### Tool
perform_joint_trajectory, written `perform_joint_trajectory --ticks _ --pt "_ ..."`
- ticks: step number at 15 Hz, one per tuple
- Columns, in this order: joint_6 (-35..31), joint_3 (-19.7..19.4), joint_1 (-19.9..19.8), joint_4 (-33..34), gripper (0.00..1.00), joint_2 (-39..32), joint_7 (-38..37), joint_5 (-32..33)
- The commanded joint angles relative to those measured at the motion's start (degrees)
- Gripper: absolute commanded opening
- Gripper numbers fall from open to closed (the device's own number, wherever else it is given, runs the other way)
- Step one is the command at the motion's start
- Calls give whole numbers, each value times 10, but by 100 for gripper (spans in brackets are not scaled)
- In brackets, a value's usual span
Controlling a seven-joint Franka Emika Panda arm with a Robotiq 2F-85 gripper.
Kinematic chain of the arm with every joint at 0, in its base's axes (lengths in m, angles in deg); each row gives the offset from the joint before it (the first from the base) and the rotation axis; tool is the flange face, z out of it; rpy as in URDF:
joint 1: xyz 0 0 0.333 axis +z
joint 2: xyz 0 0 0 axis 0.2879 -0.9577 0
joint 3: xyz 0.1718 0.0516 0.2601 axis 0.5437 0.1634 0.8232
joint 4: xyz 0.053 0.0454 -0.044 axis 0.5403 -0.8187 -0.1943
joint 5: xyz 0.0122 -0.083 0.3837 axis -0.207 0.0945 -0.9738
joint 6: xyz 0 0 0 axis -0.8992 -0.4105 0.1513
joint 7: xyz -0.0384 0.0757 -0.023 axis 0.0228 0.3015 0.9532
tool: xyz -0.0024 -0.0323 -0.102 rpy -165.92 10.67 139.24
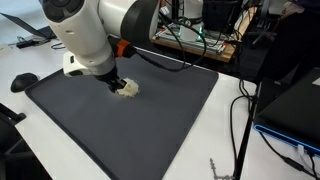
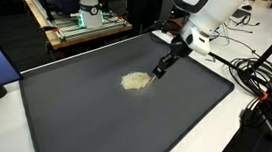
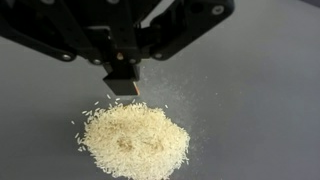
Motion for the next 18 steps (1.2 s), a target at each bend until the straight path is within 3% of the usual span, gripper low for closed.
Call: perform_joint_trajectory --ticks 1,10,18 --pt "-52 2 -25 -81 3 54 28 -40" --pt "-185 16 -88 -226 3 142 115 -134" --pt "-264 40 -151 -324 3 200 228 -264"
